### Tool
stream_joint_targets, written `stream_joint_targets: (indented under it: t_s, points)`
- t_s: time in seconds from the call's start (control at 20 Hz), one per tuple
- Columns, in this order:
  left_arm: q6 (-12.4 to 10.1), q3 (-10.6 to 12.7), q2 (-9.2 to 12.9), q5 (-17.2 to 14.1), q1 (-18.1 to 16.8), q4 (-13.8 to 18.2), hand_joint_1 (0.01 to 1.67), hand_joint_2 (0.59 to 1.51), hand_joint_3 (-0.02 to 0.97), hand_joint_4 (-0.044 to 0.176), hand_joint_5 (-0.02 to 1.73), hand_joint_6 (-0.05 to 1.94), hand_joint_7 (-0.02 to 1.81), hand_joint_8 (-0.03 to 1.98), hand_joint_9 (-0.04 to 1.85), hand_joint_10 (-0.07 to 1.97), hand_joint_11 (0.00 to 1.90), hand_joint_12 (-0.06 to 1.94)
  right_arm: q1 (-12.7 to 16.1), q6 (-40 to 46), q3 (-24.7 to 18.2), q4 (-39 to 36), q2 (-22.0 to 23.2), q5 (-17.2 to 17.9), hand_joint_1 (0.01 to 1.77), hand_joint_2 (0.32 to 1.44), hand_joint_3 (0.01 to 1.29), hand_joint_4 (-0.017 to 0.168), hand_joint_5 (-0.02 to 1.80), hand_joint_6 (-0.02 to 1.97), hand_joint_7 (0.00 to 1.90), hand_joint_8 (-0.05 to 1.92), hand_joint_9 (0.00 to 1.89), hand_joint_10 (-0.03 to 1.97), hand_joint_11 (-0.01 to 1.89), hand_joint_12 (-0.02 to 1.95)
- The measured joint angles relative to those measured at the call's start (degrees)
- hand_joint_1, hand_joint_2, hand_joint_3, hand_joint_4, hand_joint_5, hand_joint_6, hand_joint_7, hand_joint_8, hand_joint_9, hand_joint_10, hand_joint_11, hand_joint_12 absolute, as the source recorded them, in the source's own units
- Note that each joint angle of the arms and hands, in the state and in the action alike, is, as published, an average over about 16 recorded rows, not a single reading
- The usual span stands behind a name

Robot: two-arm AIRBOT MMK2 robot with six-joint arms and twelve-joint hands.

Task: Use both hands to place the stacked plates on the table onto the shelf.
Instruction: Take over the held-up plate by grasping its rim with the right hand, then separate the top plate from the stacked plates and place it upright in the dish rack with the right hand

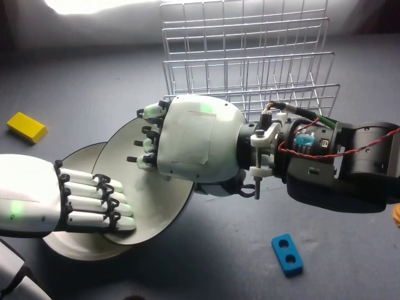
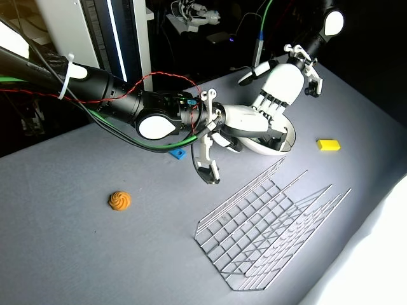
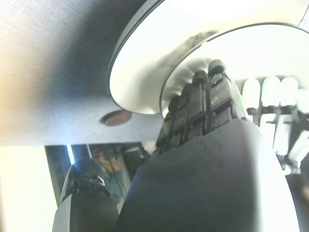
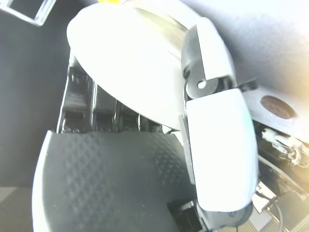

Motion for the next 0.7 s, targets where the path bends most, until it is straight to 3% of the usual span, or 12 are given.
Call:
stream_joint_targets:
  t_s: [0.35, 0.7]
  points:
    - [-0.4, -0.2, 1.7, -0.5, -1.9, 0.6, 0.02, 1.054, 0.02, -0.003, -0.01, -0.01, 0.01, -0.01, 0.01, 0.01, 0.02, 0.01, 0.1, -0.6, -0.4, -0.3, -0.2, 2.0, 1.09, 0.98, 0.02, 0.002, 0.81, 0.61, 0.93, 0.52, 1.11, 0.06, 0.67, 1.07]
    - [-2.4, -1.1, 6.3, -1.9, -7.2, 2.8, 0.02, 1.062, 0.02, 0.003, 0.0, 0.01, 0.02, -0.01, 0.02, 0.01, 0.01, 0.01, 0.4, -1.3, -3.1, 0.3, 1.3, 3.1, 1.11, 0.96, 0.02, 0.003, 0.89, 0.74, 1.03, 0.74, 1.27, 0.07, 0.75, 1.11]
